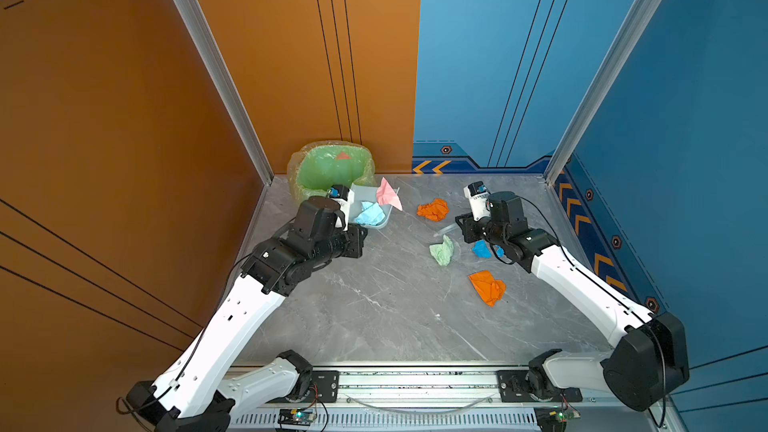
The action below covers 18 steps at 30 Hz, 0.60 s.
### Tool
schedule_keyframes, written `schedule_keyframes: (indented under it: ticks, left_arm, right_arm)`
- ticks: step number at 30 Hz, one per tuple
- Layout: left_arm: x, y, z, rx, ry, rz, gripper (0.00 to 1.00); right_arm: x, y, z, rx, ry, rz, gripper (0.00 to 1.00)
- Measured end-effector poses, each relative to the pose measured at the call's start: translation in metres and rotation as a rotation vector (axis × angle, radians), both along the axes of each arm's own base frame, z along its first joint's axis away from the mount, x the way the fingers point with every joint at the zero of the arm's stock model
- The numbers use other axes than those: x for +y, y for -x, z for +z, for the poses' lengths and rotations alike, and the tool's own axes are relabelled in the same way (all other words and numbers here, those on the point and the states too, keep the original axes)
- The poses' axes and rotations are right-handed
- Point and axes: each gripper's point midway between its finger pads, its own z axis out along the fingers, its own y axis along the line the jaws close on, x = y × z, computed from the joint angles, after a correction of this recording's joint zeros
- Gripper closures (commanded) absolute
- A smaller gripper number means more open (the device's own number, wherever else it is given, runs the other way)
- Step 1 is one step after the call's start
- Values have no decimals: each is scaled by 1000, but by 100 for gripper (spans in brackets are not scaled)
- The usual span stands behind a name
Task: Sweep away the paper scraps from the table
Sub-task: 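Lift the dustpan toward the green bin with the left gripper while the right withdraws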
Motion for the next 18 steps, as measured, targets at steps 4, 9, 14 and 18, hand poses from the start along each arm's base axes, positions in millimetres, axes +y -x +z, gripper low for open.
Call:
schedule_keyframes:
  ticks: [4,9,14,18]
  left_arm:
    - [13,-19,17,-5,29,39,100]
    - [29,-46,29,7,67,91,100]
    - [44,-75,27,53,118,143,100]
    - [54,-94,23,96,168,177,100]
  right_arm:
    - [0,0,0,0,0,-1,100]
    - [-1,0,-1,1,0,-2,100]
    - [-3,-1,-1,2,1,-7,100]
    - [-4,-2,-1,1,0,-9,100]
